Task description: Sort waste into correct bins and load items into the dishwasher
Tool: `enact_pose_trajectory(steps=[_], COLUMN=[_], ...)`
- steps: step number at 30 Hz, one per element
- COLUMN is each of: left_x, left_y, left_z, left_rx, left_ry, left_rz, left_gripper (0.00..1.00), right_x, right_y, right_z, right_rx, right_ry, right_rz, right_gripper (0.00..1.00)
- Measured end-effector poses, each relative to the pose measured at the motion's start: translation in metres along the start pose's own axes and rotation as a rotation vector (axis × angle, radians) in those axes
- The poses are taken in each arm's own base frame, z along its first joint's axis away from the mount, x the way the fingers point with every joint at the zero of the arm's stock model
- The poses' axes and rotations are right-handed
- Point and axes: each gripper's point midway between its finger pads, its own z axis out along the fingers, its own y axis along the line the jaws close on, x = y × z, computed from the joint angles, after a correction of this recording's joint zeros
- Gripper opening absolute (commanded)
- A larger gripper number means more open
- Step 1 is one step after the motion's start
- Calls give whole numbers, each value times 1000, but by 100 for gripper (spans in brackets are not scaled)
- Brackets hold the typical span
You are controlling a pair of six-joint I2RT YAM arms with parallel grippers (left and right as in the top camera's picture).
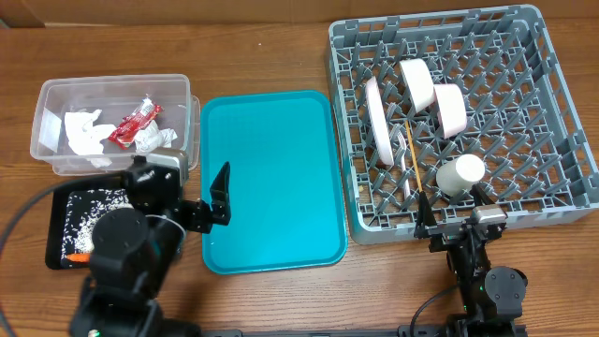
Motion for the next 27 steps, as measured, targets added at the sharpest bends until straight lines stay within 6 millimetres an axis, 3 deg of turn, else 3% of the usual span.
enact_pose_trajectory(steps=[7,12,27], left_x=[52,95,145], left_y=[23,42,49], left_z=[16,19,24], left_rx=[-40,-91,-92], left_ry=[-135,-132,-154], left_rz=[-122,-227,-281], left_gripper=[100,100,100], right_x=[0,0,0], right_y=[0,0,0], right_z=[0,0,0], right_rx=[-1,0,0], right_ry=[1,0,0], right_rz=[0,1,0], right_gripper=[100,100,100])
